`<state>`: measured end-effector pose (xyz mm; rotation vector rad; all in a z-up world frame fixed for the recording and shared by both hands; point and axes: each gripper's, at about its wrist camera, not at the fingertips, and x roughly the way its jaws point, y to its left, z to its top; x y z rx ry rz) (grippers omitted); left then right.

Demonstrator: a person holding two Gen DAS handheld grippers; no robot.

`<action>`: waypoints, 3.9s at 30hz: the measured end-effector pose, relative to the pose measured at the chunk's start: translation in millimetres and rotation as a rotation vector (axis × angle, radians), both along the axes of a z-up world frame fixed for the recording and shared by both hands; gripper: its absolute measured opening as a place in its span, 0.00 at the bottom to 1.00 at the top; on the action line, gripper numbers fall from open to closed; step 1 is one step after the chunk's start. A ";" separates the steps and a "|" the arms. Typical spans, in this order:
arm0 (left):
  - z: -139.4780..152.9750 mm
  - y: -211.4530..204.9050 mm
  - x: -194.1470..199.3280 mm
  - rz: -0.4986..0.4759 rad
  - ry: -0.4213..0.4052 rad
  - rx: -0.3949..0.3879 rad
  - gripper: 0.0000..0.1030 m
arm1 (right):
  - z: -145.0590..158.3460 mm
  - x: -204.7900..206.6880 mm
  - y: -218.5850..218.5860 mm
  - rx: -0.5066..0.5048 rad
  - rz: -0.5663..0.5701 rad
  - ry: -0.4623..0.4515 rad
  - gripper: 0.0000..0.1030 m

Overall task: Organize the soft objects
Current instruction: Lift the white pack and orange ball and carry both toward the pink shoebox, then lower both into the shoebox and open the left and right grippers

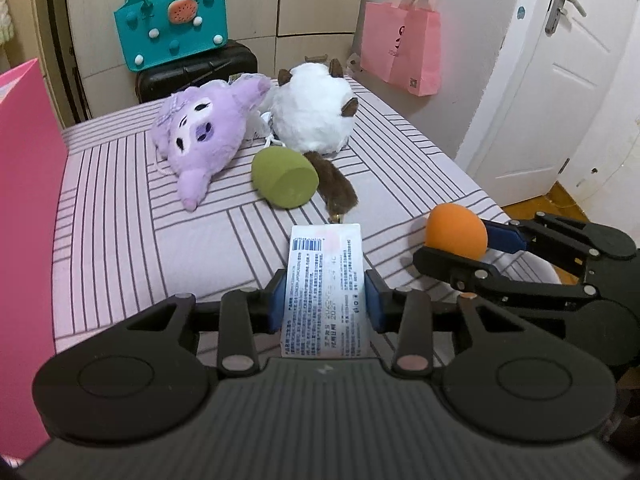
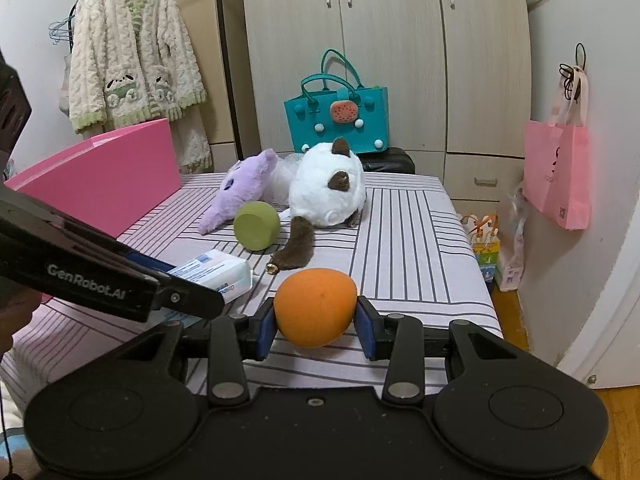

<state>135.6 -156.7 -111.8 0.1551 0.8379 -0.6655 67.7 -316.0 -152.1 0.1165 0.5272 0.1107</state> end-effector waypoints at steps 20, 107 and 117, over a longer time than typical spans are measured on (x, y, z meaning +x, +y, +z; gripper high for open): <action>25.0 39.8 -27.8 -0.073 0.137 0.013 0.37 | 20.2 -16.5 13.3 0.091 0.169 0.147 0.44; 74.8 226.4 172.6 0.321 -0.115 0.447 0.41 | 109.6 249.2 262.9 -0.173 0.771 0.283 0.49; 96.8 240.5 142.1 0.317 -0.140 0.376 0.51 | 134.2 233.0 246.1 -0.112 0.729 0.240 0.56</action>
